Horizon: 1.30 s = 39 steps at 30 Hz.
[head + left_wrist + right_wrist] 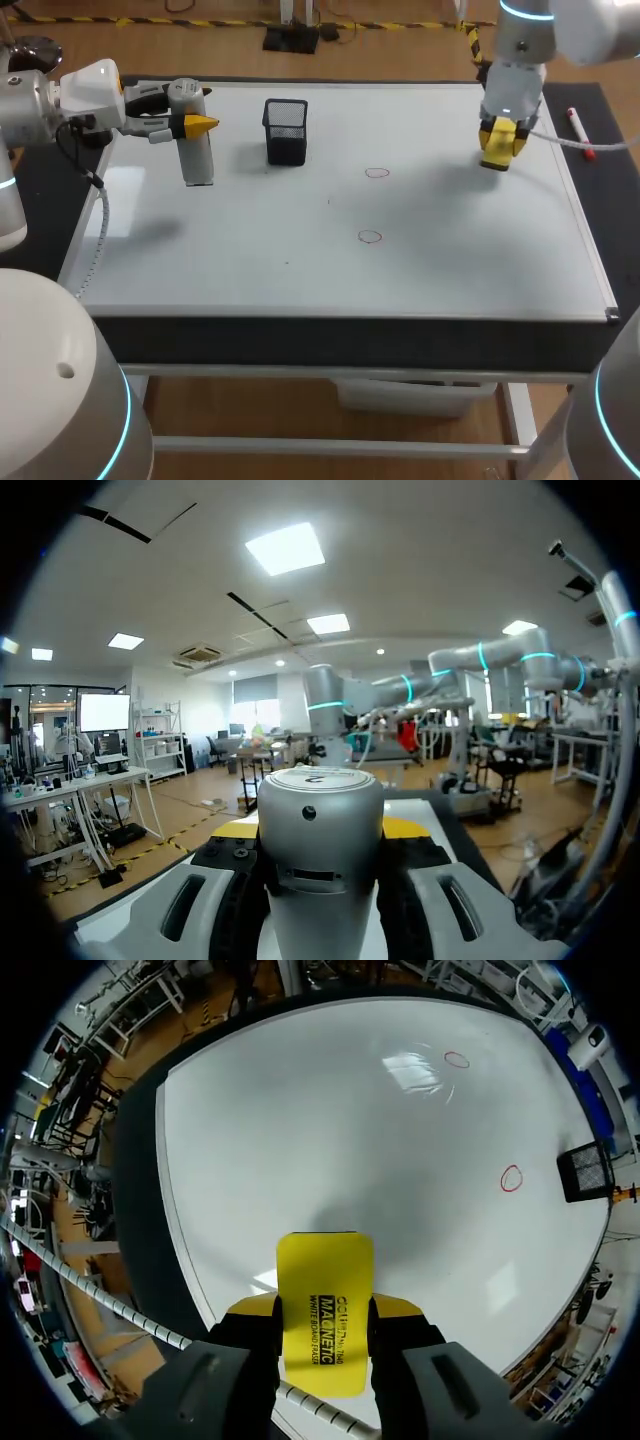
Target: Pick up the inspection probe, press it on each red-marked spot on the whiteboard one by one, put down the probe, pick up the eraser, and wipe off all the red marks.
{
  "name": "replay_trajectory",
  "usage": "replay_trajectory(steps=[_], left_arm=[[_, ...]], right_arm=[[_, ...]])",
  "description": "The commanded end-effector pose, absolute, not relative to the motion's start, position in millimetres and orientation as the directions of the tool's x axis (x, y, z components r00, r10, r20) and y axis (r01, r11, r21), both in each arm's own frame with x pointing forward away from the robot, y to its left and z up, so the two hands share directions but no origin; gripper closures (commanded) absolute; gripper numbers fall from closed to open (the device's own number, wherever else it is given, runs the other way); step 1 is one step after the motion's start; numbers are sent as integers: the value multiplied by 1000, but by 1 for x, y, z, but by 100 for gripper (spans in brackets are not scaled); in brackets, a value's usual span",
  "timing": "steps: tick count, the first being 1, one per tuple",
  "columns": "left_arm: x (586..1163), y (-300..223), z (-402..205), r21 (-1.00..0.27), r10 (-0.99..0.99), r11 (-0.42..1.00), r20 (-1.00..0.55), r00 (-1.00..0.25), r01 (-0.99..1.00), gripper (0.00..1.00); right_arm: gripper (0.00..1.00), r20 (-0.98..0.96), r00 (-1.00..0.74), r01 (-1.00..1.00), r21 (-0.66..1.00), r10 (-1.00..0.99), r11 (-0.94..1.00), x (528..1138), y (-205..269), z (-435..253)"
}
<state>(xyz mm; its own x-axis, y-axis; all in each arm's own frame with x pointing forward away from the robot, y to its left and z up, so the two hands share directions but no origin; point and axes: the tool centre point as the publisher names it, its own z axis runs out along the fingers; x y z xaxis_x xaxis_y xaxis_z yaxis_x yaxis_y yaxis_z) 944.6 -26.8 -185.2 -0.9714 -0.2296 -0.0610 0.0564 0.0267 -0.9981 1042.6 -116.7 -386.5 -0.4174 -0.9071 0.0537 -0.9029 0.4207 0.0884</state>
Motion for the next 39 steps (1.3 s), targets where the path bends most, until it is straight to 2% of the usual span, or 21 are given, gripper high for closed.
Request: replay_trajectory(steps=[1, 21, 39], left_arm=[[945, -27, -184, -998, -229, 26, -61, -972, 57, 100], [945, -27, -184, -998, -229, 26, -61, -972, 57, 100], [941, -114, -167, -989, -62, 7, -148, -987, 148, 100]], right_arm=[[100, 67, -431, -898, 65, -900, 435, 1038, -121, -381], [100, 67, -431, -898, 65, -900, 435, 1038, -121, -381], [100, 67, -431, -898, 65, -900, 435, 1038, -121, -381]])
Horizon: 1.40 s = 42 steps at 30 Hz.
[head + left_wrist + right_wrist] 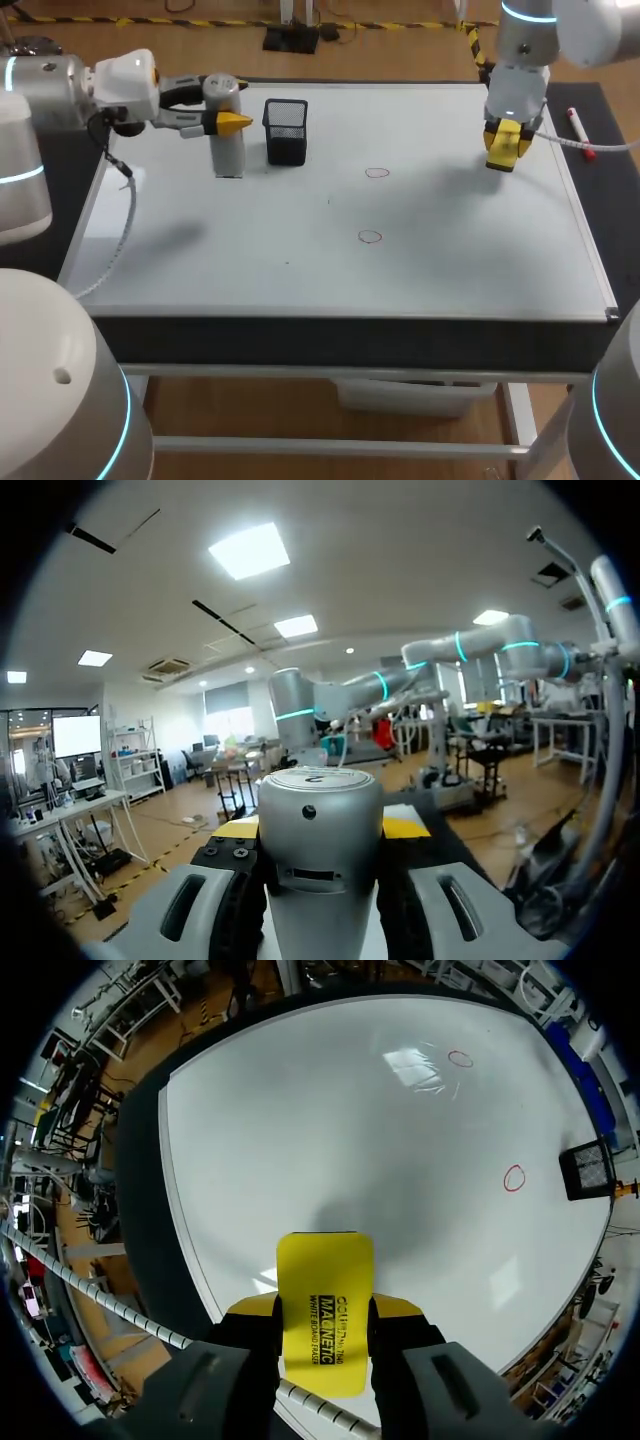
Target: Pick up the inspection probe, press it on each red-marked spot on the whiteboard one by one, put down the probe, pick up the eraser, and wipe off all the red marks.
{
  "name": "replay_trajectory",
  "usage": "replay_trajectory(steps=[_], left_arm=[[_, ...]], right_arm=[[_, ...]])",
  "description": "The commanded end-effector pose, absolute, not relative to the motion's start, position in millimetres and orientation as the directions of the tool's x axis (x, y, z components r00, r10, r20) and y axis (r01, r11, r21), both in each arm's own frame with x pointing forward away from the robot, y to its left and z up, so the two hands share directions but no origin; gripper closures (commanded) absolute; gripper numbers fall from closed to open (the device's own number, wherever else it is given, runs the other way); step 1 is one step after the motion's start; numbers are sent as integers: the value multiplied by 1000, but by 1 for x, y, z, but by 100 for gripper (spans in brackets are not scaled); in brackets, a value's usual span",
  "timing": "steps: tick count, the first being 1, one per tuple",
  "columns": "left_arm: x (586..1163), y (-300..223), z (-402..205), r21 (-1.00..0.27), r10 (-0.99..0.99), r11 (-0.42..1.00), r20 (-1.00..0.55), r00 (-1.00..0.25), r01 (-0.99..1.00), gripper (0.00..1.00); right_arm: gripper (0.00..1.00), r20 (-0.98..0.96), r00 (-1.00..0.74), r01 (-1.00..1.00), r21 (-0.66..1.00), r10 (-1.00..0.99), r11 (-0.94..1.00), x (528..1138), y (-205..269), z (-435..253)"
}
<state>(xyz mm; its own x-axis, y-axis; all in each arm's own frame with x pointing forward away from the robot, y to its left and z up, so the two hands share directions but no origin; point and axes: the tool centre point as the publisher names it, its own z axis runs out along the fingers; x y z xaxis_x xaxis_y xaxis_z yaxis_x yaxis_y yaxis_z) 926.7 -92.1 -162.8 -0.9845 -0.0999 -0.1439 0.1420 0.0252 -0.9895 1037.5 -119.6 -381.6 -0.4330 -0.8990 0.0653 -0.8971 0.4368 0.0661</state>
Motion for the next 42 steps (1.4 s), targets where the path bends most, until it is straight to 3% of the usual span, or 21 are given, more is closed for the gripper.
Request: replay_trajectory(steps=[1, 19, 42], left_arm=[[941, -120, -168, -989, -51, -1, -149, -988, 149, 100], [968, -233, -186, -987, 118, -75, -151, -981, 143, 100], [1001, -320, -201, -989, -86, -68, -124, -989, 130, 100]], right_arm=[[100, 67, -431, -898, 65, -900, 435, 1038, -121, -381], [100, 67, -431, -898, 65, -900, 435, 1038, -121, -381], [100, 67, -431, -898, 65, -900, 435, 1038, -121, -381]])
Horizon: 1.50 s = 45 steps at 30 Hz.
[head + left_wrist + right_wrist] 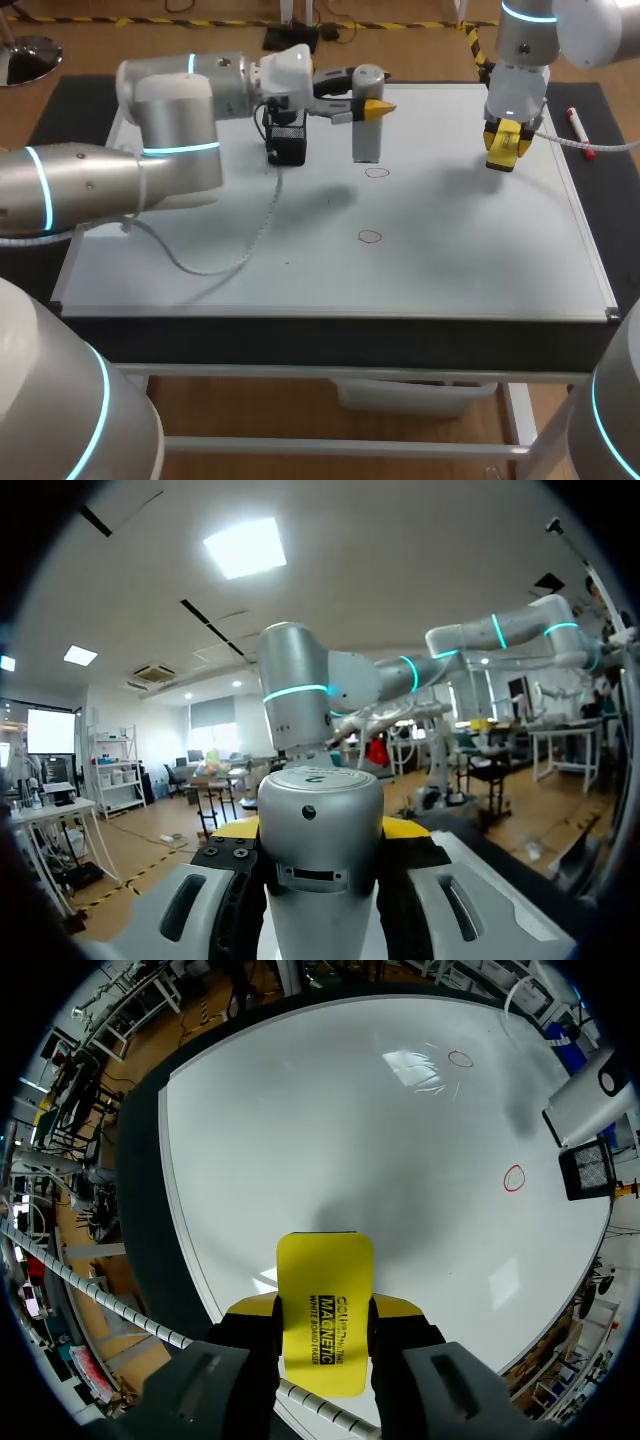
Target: Pick up the inspection probe, press it on each red-marked spot on the whiteboard one by one, put down the probe, pick up the eraser, and wipe off all the red marks.
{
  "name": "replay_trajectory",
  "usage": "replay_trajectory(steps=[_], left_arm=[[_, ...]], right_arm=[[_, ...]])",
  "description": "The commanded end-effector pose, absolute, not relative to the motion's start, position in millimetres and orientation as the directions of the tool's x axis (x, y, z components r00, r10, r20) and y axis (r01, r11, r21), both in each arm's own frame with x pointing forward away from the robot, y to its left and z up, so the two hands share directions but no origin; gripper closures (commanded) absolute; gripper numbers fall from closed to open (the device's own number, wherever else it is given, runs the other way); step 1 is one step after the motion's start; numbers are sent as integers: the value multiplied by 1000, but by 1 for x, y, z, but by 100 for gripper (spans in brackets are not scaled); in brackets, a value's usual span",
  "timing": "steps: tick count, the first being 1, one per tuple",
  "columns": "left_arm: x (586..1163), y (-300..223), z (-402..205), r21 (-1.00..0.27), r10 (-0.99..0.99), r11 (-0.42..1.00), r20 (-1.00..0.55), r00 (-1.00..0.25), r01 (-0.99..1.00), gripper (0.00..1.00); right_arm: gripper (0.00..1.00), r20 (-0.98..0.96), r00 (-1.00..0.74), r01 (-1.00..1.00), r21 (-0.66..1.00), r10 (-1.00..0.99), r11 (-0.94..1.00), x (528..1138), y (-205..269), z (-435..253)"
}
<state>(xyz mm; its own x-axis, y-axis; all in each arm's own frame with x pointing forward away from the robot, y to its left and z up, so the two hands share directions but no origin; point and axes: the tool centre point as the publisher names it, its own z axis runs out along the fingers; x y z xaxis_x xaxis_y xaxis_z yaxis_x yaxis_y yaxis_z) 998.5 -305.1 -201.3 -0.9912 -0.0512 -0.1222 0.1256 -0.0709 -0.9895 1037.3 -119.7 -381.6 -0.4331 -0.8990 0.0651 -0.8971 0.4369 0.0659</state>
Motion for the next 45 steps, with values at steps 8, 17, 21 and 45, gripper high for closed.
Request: replay_trajectory(steps=[8, 17, 21, 45], left_arm=[[1010, -331, -209, -993, -157, -42, -100, -982, 107, 100], [1026, -340, -221, -995, -191, -32, -83, -978, 91, 100], [1034, -342, -226, -996, -212, -34, -72, -975, 81, 100], [1054, -336, -258, -998, -257, -42, -44, -965, 56, 100]], right_arm=[[100, 67, -431, -898, 65, -900, 435, 1038, -121, -381], [100, 67, -431, -898, 65, -900, 435, 1038, -121, -381], [100, 67, -431, -898, 65, -900, 435, 1038, -121, -381], [100, 67, -431, -898, 65, -900, 435, 1038, -121, -381]])
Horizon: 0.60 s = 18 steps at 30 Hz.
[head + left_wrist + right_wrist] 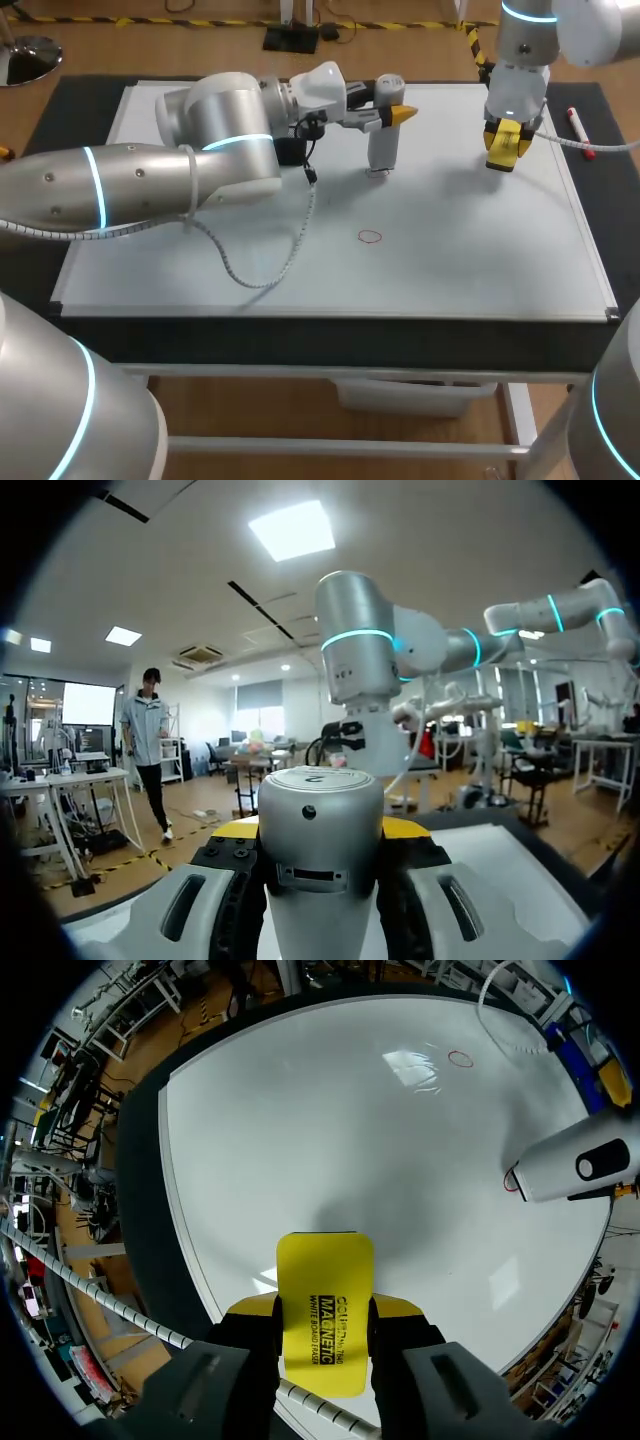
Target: Pick up the inspection probe, press it on each red-marked spot on the whiteboard one by one, put down the probe, pick up the eraser, and wipe off all the red marks.
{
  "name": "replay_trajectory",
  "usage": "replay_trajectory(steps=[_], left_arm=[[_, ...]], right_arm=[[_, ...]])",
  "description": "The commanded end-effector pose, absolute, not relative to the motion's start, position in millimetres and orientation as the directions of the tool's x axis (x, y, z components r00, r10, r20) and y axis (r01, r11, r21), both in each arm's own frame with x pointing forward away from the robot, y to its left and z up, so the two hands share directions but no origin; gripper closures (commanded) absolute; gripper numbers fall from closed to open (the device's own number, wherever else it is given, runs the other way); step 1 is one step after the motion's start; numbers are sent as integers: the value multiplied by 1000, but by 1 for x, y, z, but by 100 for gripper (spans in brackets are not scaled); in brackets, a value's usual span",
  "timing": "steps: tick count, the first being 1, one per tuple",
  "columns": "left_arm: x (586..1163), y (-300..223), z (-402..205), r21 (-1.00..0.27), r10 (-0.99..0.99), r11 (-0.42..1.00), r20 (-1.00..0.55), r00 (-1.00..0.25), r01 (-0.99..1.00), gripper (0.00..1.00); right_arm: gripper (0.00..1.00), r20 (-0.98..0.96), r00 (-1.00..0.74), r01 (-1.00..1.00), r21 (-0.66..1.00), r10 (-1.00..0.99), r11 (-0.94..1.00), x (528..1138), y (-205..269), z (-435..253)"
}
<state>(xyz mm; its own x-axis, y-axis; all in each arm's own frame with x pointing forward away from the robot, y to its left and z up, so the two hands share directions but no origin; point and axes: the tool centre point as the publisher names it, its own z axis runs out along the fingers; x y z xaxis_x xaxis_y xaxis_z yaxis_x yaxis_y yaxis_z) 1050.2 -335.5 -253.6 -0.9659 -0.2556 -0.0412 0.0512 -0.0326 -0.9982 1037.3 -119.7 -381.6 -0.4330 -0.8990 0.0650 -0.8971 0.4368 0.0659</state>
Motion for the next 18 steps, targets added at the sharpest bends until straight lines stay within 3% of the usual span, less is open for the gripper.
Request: replay_trajectory(steps=[1, 18], left_arm=[[1054, -336, -258, -998, -256, -41, -44, -966, 56, 100], [1052, -333, -272, -998, -261, -53, -29, -965, 44, 100]], right_arm=[[100, 67, -431, -898, 65, -900, 435, 1038, -121, -381], [100, 67, -431, -898, 65, -900, 435, 1038, -121, -381]])
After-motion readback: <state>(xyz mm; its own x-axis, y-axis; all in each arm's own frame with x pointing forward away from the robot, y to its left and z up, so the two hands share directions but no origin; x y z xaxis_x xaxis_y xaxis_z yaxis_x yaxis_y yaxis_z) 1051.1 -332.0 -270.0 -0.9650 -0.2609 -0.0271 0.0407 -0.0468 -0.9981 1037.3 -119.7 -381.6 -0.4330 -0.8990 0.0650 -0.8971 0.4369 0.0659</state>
